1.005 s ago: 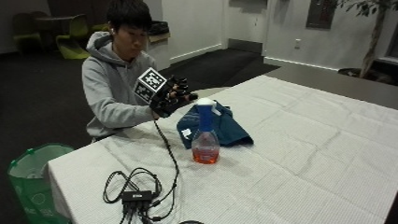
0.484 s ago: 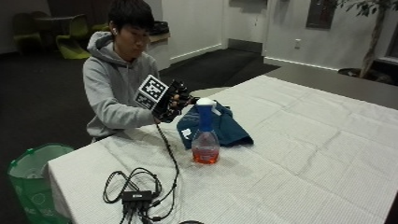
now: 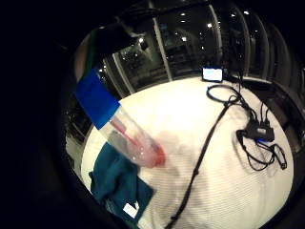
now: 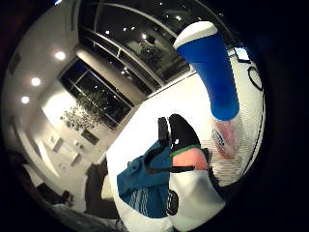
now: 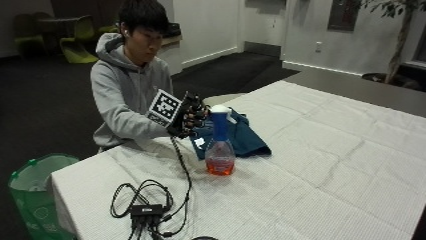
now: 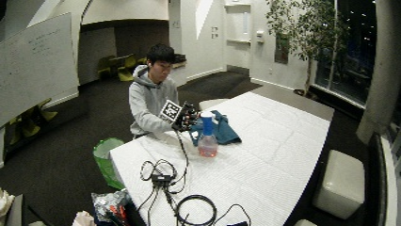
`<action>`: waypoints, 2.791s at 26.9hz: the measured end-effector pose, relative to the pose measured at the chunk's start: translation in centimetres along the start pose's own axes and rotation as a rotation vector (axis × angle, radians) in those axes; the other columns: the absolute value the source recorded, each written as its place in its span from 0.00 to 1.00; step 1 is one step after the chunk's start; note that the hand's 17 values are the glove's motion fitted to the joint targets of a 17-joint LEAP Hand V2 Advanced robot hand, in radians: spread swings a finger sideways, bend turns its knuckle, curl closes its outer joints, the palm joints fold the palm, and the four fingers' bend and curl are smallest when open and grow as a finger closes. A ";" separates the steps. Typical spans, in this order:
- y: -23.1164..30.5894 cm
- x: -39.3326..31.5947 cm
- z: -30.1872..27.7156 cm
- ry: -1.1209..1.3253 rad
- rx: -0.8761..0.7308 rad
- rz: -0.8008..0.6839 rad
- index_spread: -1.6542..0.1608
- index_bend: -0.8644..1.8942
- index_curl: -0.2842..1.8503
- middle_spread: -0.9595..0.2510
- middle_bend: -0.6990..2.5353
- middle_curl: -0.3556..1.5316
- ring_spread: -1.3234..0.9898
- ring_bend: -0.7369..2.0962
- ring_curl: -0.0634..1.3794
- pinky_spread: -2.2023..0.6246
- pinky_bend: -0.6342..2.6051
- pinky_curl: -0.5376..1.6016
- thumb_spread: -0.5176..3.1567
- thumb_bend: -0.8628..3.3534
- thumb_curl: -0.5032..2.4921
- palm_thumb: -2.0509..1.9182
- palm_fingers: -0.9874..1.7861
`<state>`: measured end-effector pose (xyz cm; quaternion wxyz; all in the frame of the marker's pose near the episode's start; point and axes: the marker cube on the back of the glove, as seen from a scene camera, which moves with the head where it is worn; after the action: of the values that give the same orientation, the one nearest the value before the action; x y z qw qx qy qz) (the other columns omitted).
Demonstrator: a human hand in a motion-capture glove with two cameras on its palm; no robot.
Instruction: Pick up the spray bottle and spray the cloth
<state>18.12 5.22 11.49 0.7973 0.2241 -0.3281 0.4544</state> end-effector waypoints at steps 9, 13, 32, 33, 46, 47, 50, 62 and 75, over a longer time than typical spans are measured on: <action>-1.6 1.1 1.7 -0.065 0.021 0.182 0.80 0.34 0.19 0.79 0.33 0.40 0.59 0.43 0.28 0.87 0.38 0.42 0.42 0.20 0.31 0.70 0.43; -1.5 1.9 2.5 -0.117 -0.029 0.162 0.80 0.34 0.19 0.79 0.33 0.40 0.59 0.44 0.28 0.87 0.38 0.42 0.42 0.20 0.31 0.70 0.43; -1.4 2.1 7.4 -0.299 -0.117 0.279 0.80 0.35 0.19 0.79 0.33 0.40 0.59 0.44 0.28 0.87 0.39 0.42 0.42 0.20 0.31 0.69 0.42; -1.4 2.0 7.5 -0.300 -0.126 0.275 0.80 0.35 0.19 0.79 0.32 0.40 0.59 0.44 0.28 0.88 0.39 0.42 0.42 0.20 0.31 0.69 0.42; -2.5 1.4 9.9 -0.327 -0.128 0.325 0.79 0.35 0.20 0.79 0.32 0.39 0.59 0.44 0.28 0.88 0.40 0.42 0.42 0.20 0.31 0.69 0.43; -2.6 1.4 10.0 -0.334 -0.131 0.334 0.79 0.35 0.20 0.79 0.32 0.39 0.59 0.44 0.28 0.88 0.40 0.42 0.42 0.20 0.31 0.69 0.43; -3.1 1.4 10.5 -0.353 -0.137 0.360 0.79 0.35 0.20 0.77 0.31 0.39 0.59 0.45 0.28 0.88 0.40 0.42 0.42 0.20 0.31 0.69 0.45; -6.1 1.1 11.7 -0.340 -0.196 0.405 0.77 0.39 0.25 0.71 0.35 0.41 0.54 0.47 0.29 0.85 0.30 0.38 0.40 0.20 0.31 0.71 0.65; -9.7 -0.9 14.4 -0.266 -0.382 0.386 0.78 0.41 0.31 0.68 0.36 0.43 0.50 0.44 0.30 0.75 0.29 0.40 0.28 0.21 0.36 0.78 0.81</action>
<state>21.62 -9.41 20.12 0.6739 0.0611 -0.5456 0.4944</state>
